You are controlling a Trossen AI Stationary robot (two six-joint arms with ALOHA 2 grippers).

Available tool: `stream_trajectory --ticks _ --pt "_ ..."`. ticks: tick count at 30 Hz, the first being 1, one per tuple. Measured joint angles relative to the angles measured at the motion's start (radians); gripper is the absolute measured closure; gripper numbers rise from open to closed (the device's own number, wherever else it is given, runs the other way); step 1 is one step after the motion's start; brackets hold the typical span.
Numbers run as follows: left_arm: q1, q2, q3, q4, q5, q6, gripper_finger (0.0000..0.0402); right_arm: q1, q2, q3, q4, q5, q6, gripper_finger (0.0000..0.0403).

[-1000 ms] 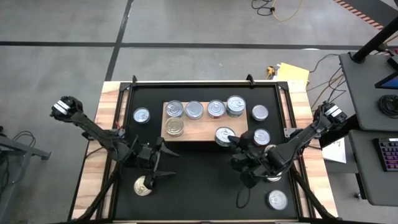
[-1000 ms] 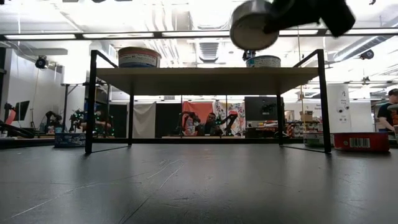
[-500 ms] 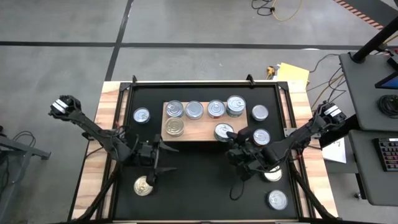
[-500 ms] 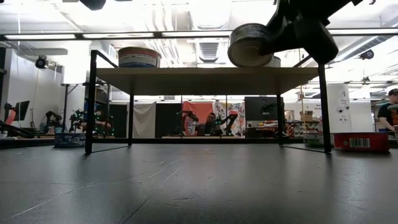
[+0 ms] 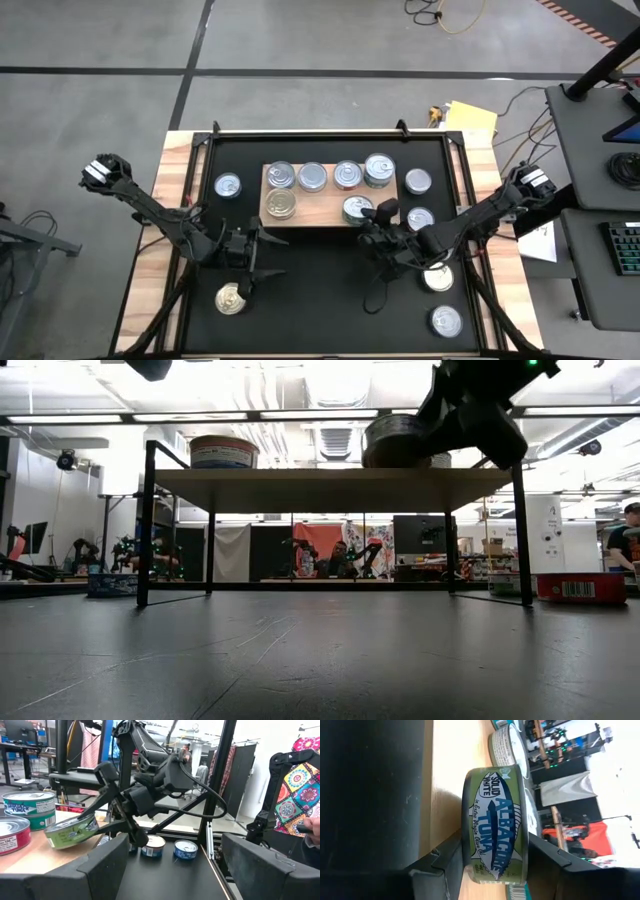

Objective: Stack canned seafood by type on shelf
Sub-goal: Put the green tuna can on the shelf

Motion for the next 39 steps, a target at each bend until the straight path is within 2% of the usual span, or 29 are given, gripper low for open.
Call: stream_trajectory --ticks 11,16,29,39 --pt "0.0 0.0 0.0 0.0 0.0 0.0 0.01 -0.02 0.0 0.0 0.037 -0.041 0.012 0.0239" --pt "0.0 0.0 0.0 0.0 0.0 0.007 0.01 -0.021 0.0 0.0 0.06 -0.077 0.035 0.0214" --pt "0.0 0.001 0.0 -0.005 0.0 0.007 0.01 -0.022 -0.001 0.0 0.078 -0.079 0.069 0.0146" --pt "0.0 0.001 0.0 -0.005 0.0 0.007 0.01 -0.05 -0.002 0.0 0.078 -0.076 0.129 0.0113"
